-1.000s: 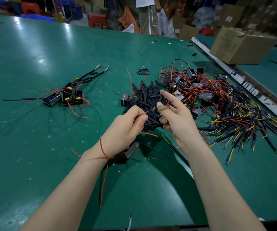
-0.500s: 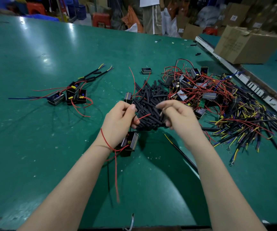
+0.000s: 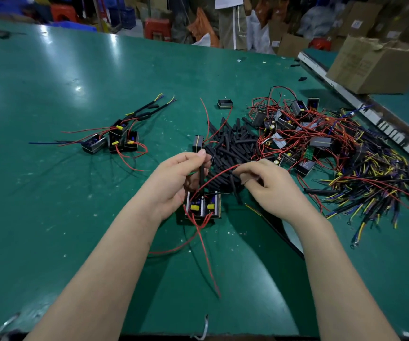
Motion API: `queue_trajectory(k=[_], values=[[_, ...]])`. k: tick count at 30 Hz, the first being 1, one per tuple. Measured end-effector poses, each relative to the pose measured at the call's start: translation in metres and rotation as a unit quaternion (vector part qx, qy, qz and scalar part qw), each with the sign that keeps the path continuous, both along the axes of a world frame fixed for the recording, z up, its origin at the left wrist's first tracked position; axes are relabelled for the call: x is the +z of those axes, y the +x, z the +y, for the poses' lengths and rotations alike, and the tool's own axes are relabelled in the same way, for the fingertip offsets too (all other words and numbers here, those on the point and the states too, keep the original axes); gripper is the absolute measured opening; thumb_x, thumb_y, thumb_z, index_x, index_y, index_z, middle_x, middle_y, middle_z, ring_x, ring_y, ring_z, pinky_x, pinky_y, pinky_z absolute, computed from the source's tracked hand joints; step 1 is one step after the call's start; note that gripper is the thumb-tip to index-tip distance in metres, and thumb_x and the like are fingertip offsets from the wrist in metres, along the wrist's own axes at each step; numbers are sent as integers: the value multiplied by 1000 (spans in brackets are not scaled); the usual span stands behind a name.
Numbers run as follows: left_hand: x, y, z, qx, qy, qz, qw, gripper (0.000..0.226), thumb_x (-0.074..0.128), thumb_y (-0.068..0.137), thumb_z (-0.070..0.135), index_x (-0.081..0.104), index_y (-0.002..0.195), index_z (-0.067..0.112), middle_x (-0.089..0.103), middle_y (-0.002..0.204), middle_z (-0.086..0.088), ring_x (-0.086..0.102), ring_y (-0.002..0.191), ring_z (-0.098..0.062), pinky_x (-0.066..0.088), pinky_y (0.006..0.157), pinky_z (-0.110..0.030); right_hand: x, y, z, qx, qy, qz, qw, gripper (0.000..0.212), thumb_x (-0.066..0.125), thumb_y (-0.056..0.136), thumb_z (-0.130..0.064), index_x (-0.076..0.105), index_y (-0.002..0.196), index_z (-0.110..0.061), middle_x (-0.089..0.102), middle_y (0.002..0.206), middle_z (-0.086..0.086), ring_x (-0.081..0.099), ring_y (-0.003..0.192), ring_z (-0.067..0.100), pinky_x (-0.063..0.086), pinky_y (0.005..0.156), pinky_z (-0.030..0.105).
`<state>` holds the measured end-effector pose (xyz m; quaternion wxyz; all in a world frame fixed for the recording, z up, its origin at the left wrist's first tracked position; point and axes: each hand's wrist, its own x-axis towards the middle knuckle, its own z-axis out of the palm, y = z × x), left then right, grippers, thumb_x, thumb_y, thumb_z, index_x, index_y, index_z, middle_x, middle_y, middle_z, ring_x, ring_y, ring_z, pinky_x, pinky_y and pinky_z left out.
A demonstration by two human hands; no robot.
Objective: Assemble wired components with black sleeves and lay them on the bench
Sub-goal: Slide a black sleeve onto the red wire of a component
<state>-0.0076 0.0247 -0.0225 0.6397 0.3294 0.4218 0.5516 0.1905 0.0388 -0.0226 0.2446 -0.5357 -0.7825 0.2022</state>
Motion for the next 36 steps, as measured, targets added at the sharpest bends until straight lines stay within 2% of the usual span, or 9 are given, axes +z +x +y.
queue_trajectory(k=[3, 5, 9, 14, 18, 23, 27, 30, 36], values=[[0, 2, 1, 12, -3, -2, 1000, 13, 61, 88, 20, 66, 78, 14, 69, 68, 6, 61, 60, -2, 48, 56, -14, 9, -6, -6, -7, 10, 110, 994, 19, 48, 99, -30, 66, 103, -30, 59, 94, -14, 53, 85, -7, 36, 72, 4], [-1, 3, 2, 35, 0, 4, 999, 14, 61, 89, 21, 64, 76, 15, 67, 66, 5, 54, 60, -6, 42, 59, -17, 15, -11, -11, 6, 6, 169, 986, 30, 42, 96, -44, 68, 101, -29, 61, 92, -15, 54, 87, -9, 38, 76, 6], [-1, 6, 2, 52, 27, 16, 998, 16, 64, 82, 28, 63, 73, 15, 63, 65, 4, 44, 61, -11, 34, 60, -23, 14, -22, -19, 67, 3, 170, 983, 42, 45, 85, -56, 69, 99, -25, 63, 99, -11, 57, 102, 11, 41, 90, 22], [0, 7, -1, 54, 69, 30, 996, 22, 68, 66, 38, 65, 70, 16, 58, 60, 3, 43, 59, -13, 35, 62, -26, 6, -33, -20, 113, 10, 212, 971, 9, 67, 86, -30, 67, 95, -33, 66, 88, -4, 59, 85, 5, 44, 83, 17], [2, 2, 1, 104, 95, 8, 990, 26, 67, 68, 38, 57, 76, 14, 57, 55, 11, 48, 48, -1, 40, 49, -13, 7, -30, -20, 130, -112, 192, 966, 24, 75, 76, -35, 64, 97, -39, 67, 97, 2, 63, 89, 27, 52, 85, 38], [3, 1, 2, 102, 91, -33, 990, 25, 64, 71, 36, 55, 79, 14, 60, 59, 12, 49, 48, 1, 41, 48, -11, -1, -37, -21, 123, -55, 105, 985, 22, 75, 80, -31, 64, 99, -30, 57, 101, -2, 55, 92, 1, 40, 85, 13], [5, 0, 3, 126, 78, -71, 986, 17, 63, 82, 30, 54, 79, 16, 62, 63, 10, 51, 50, 0, 42, 48, -10, -6, -39, -20, 104, -16, 73, 992, 30, 68, 88, -23, 63, 116, -16, 57, 109, 2, 56, 105, 15, 42, 98, 26], [6, -3, 4, 155, 71, -71, 983, 15, 61, 87, 29, 54, 80, 18, 60, 66, 10, 49, 55, -2, 42, 48, -12, -6, -41, -20, 109, -18, 71, 991, 27, 65, 90, -15, 63, 117, -17, 62, 106, 7, 61, 97, 21, 47, 91, 36], [8, -13, 5, 220, 61, -112, 967, 19, 62, 89, 32, 54, 75, 20, 60, 63, 10, 47, 52, -1, 37, 48, -14, 4, -33, -20, 103, -59, 88, 989, 32, 63, 85, -13, 63, 95, -43, 62, 101, -1, 55, 75, 13, 45, 76, 23]])
